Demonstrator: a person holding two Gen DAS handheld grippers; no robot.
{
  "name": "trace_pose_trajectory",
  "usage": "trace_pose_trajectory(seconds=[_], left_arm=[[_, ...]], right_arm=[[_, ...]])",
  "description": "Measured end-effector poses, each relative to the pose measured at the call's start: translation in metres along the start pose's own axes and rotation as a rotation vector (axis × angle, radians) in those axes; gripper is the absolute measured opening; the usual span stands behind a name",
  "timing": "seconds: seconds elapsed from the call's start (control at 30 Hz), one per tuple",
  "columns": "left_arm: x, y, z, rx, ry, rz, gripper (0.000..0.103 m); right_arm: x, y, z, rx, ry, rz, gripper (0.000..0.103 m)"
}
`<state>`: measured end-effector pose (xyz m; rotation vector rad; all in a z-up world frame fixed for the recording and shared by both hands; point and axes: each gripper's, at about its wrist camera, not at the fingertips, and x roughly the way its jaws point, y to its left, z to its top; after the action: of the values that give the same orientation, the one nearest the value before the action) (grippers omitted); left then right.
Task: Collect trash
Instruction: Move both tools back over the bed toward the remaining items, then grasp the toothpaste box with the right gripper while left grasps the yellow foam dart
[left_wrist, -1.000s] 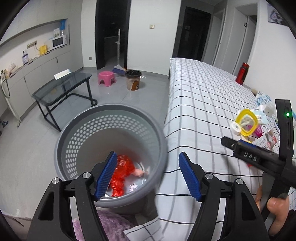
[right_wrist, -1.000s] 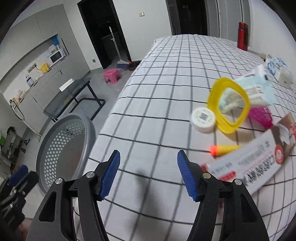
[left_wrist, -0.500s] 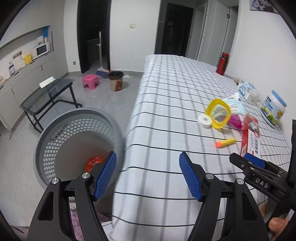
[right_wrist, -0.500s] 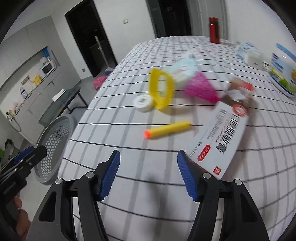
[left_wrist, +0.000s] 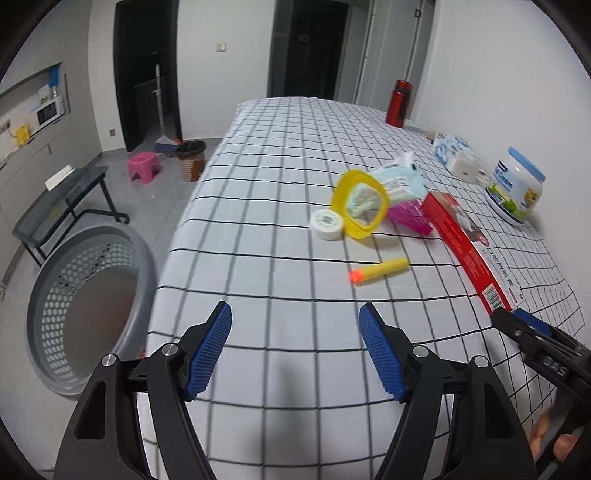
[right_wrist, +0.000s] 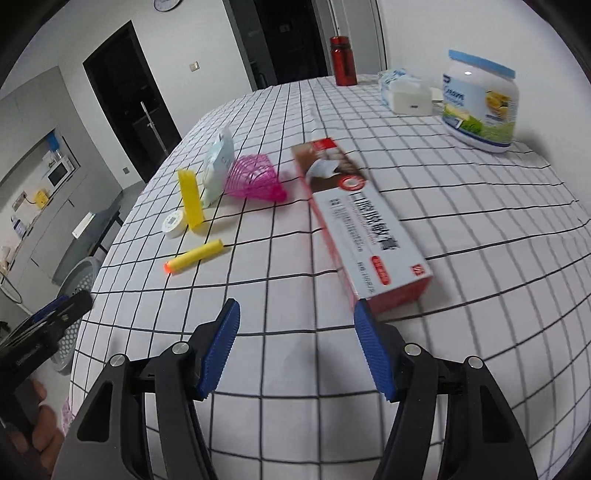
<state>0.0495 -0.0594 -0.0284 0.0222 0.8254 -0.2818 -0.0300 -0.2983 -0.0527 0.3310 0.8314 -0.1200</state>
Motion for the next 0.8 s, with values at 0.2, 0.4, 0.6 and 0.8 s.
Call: trace_pose_trajectory(seconds=[0.2,0.4,0.6,0.8], left_arm=[[0.014,-0.016,0.008,0.032,0.003,-0.008,0.07],[0.024,-0.023,0.014,0.06,0.0,-0.001,0.07],[0.033,-0.027,0.02,0.076,0.003,0.012,0.071],[0.042,-0.032,0.024,0.094,0.007,0.024,0.072]], right_arm=[[-0.023,-0.007,0.008,-0.006,-0.045,-0.007,0.063],[-0.013,-0.023,0.027,0.01,-0.059,-0.029,0.065],[0.014,-0.031,0.047,-0.01,-0.042,-0.066,0.065],[0.036,-0.029,0.063,-0.048,-0.02,-0.076,0.066]])
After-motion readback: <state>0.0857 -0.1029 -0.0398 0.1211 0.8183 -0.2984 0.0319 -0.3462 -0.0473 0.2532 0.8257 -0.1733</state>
